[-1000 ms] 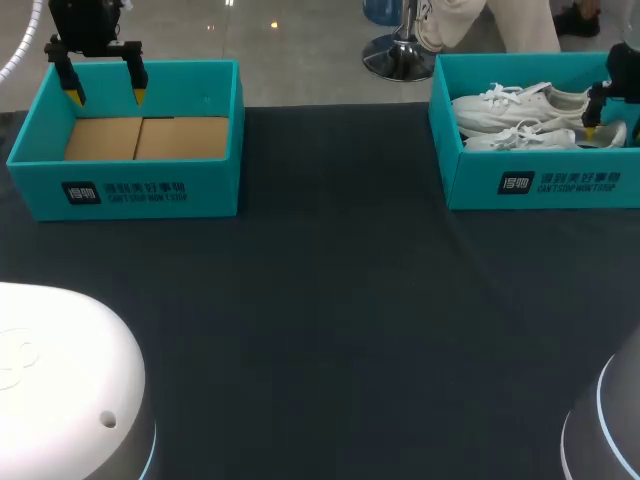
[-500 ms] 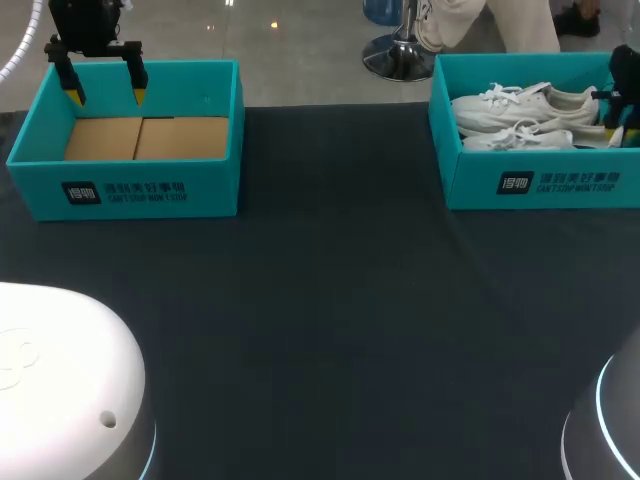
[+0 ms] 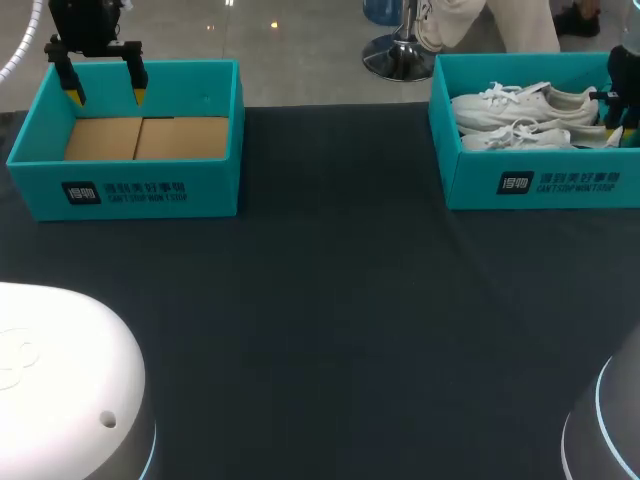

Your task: Take the shoe out of the shoebox, open the shoe tongue, remove and reinsert the insole, then place the shoe into the shoebox

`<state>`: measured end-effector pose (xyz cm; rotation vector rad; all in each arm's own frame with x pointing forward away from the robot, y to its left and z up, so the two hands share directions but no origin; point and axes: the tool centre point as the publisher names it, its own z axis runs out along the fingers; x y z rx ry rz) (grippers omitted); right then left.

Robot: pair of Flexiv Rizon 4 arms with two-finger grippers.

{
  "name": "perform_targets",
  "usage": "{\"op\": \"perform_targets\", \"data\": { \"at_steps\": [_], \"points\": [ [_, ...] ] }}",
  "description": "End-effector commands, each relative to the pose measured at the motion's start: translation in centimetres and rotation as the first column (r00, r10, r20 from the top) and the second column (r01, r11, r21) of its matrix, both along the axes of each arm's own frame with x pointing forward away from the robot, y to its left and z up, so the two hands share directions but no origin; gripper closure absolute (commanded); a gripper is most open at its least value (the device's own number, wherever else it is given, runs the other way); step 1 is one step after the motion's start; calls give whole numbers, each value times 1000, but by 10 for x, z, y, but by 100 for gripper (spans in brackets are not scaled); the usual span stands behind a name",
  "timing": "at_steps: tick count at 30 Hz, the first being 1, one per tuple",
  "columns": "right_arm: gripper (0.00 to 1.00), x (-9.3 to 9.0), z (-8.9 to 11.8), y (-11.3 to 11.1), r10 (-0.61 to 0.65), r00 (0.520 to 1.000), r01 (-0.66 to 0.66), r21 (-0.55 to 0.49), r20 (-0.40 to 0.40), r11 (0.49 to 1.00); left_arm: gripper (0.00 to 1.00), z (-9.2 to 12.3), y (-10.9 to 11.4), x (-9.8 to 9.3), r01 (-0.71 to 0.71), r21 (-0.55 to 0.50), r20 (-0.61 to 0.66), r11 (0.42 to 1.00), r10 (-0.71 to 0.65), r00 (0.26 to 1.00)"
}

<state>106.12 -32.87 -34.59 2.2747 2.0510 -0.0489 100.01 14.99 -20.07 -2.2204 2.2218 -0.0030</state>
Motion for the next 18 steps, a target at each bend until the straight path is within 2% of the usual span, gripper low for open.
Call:
{"op": "perform_targets", "data": {
  "at_steps": [1,10,18],
  "points": [
    [100,-3,8,0,-8,1000,9,-6,15,1000,0,0,0,0,0,1,-1,1000,0,1000],
    [100,-4,56,-9,-18,998,19,-24,54,1000,0,0,0,0,0,1,-1,1000,0,1000],
    [100,-6,116,-8,0,997,2,-33,74,999,0,0,0,0,0,1,-1,1000,0,1000]
  ]
}}
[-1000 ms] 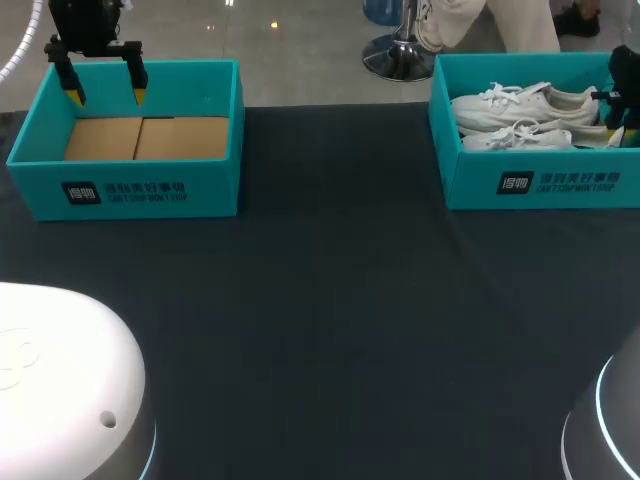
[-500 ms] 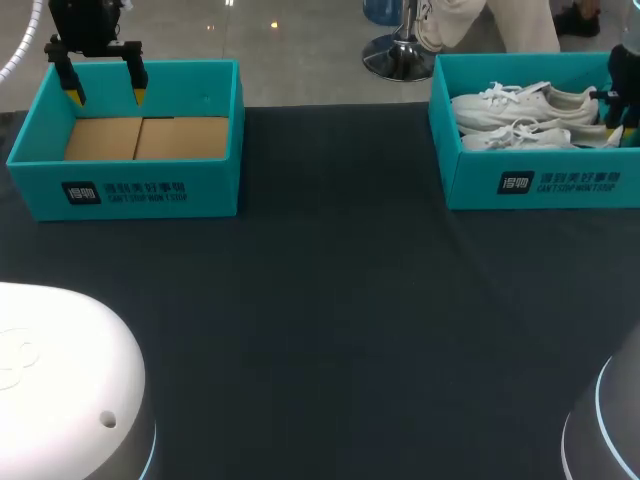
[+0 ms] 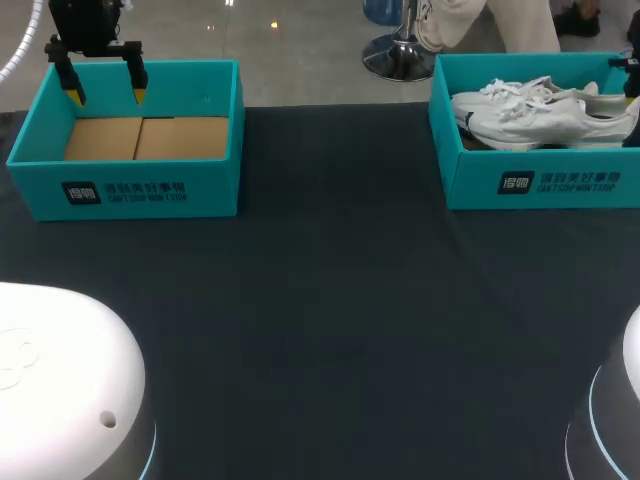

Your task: Take the shoe out of the shoebox, open the shoe tongue, remove and reinsert the insole, then place the shoe into the shoebox

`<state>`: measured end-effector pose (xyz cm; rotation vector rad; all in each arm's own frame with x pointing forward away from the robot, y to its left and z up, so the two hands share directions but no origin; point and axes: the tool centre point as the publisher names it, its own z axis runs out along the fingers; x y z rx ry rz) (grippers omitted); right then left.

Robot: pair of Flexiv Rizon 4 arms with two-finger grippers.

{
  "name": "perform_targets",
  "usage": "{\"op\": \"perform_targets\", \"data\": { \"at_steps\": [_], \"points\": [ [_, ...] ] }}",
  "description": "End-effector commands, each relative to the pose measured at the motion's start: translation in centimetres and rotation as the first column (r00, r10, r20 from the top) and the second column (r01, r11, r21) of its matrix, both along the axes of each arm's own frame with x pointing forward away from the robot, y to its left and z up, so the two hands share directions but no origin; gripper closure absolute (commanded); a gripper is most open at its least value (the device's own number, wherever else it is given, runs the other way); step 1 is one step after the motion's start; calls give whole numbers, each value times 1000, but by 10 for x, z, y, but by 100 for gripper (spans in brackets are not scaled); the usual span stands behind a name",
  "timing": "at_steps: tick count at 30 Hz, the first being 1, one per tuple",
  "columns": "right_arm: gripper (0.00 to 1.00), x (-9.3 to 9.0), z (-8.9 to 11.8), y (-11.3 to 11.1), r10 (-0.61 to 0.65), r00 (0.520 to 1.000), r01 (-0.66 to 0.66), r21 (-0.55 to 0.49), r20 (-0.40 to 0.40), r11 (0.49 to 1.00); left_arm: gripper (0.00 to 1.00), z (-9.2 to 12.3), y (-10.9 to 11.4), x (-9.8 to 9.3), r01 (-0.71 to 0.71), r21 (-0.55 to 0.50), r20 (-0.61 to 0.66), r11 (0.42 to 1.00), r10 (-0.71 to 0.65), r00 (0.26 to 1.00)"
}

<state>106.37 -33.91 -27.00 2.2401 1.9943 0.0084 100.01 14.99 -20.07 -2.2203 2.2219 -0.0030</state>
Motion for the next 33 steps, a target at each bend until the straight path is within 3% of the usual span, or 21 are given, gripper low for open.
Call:
{"op": "perform_targets", "data": {
  "at_steps": [1,12,18,25,33],
  "points": [
    [100,-9,53,3,16,1000,-16,-7,13,1000,0,0,0,0,0,1,-1,1000,0,1000],
    [100,-17,150,10,94,995,-91,-67,35,994,0,0,0,0,0,1,-1,1000,0,1000],
    [100,-22,192,14,153,988,-149,-102,32,984,0,0,0,0,0,1,-1,1000,0,1000],
    [100,-30,221,14,194,981,-191,-127,12,973,0,0,0,0,0,1,-1,1000,0,1000],
    [100,-33,229,20,200,980,-196,-145,19,970,0,0,0,0,0,1,-1,1000,0,1000]
  ]
}}
